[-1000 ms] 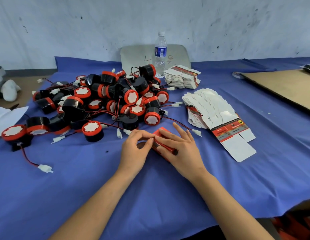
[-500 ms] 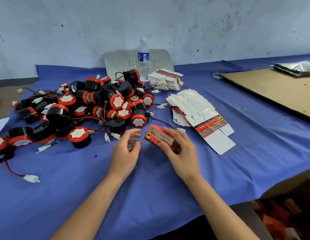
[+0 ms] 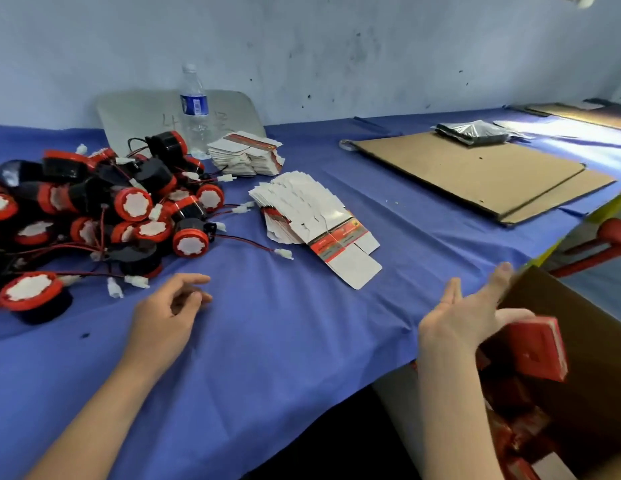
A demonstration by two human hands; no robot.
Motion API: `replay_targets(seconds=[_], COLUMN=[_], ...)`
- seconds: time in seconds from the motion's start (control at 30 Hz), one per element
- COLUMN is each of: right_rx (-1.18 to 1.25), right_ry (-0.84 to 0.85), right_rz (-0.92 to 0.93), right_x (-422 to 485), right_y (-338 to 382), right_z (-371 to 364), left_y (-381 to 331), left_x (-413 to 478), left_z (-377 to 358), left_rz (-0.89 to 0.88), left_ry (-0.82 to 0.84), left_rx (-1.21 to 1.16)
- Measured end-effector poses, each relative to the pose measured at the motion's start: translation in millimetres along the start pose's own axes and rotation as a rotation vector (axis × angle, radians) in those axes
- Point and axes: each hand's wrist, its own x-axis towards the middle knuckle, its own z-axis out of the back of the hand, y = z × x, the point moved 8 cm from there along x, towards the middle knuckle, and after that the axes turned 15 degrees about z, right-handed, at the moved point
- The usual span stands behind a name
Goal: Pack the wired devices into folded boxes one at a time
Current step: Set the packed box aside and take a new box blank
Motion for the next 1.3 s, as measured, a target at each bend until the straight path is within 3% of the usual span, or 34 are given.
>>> replay_targets(seconds=[0.07,0.17,0.2,0.27,0.4,0.53,0.6,0.67,0.7,0.77,0.83,0.9,0.97,1.07,1.3], right_rx=[-0.190,-0.930,-1.180,-1.463,-1.511,-1.299,-1.208,-0.969,-0.828,-0.551,-0.307,-0.237,-0.313,-0.395,-0.260], right_ry=[0.261,0.972,1.174,1.380,1.361,1.194,1.034,0.813,0.762,0.937,1.235,1.392,1.451,1.444,1.429], right_rz=[0.147,0.400,0.401,0.371,0.528,0.441,0.603,0.899,0.956,0.770,0.306,-0.075,-0.148,-0.095,-0.129], right_x=[-19,-62,-72,-75,-67,-63,-63,-78,-90,-118,-164,-211,-238,-239,-234], right_y=[-7,-59,-86,-120,-128,-109,-83,-41,-30,-40,-73,-105,-127,-144,-139], right_z=[-32,-95,-100,-96,-91,-88,-92,-101,-105,-123,-145,-145,-133,-118,-115], left_y=[0,0,-1,0,2,-1,-3,-7,-11,-18,-23,-24,-17,-10,-19], left_x=[0,0,-1,0,2,2,1,-1,-2,-5,-9,-9,-5,-1,-4], left_z=[0,1,1,2,2,-1,0,5,8,14,24,31,36,39,22], left_rz=[0.004,0.007,0.008,0.011,0.002,-0.004,-0.014,-0.044,-0.063,-0.082,-0.116,-0.118,-0.069,-0.036,-0.134], left_ry=[0.001,-0.002,-0.002,0.001,0.015,0.057,0.053,0.014,-0.008,-0.035,-0.090,-0.133,-0.159,-0.212,-0.111], left_rx=[0.007,0.012,0.009,-0.003,-0.024,-0.034,-0.053,-0.084,-0.118,-0.238,-0.347,-0.404,-0.442,-0.416,-0.349])
